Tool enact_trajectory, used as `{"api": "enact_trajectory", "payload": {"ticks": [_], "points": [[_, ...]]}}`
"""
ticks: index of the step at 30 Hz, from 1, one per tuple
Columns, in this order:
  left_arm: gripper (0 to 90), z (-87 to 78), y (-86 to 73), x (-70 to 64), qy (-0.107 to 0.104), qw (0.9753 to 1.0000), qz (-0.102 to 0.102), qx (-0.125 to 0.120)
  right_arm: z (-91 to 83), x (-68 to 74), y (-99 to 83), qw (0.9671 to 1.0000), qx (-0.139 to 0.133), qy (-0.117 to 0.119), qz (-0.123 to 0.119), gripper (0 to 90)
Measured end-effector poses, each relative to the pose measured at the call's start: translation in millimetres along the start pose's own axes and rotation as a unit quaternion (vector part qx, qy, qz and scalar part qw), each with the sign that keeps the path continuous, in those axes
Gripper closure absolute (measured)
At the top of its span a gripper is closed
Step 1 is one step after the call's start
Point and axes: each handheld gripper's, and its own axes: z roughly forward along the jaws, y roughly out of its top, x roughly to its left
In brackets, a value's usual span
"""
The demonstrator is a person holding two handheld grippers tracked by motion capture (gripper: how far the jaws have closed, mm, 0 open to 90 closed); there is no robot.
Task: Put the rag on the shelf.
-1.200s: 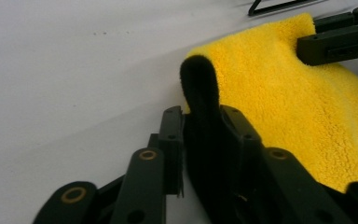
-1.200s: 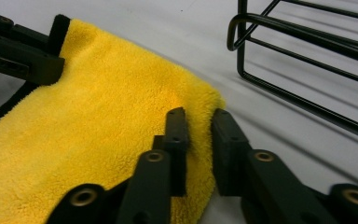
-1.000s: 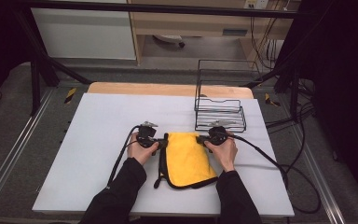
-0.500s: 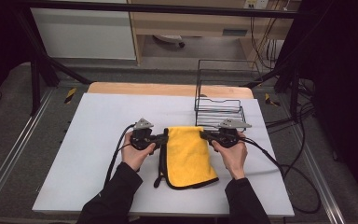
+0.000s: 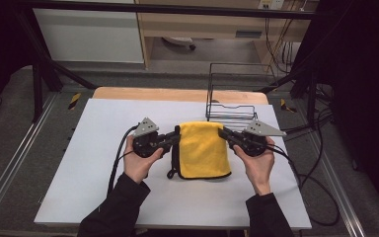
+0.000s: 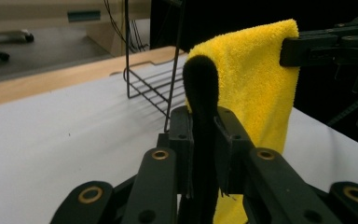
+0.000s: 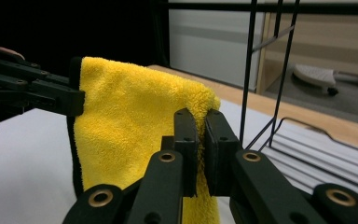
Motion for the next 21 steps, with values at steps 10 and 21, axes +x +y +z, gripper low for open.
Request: {"api": "enact_trajectory", "payload": {"ticks": [10,21], "points": [[77.9,-8.8,20.6,-12.3,0.008,0.9988,0.024,-0.041,-19.7,9.1,20.3,0.9988,-0.04,-0.014,-0.022,85.2],[77.9,-12.1,40.6,-25.2,0.016,0.9943,0.039,-0.098,-36.4,14.0,41.0,0.9952,-0.083,-0.035,-0.039,85.2]]}}
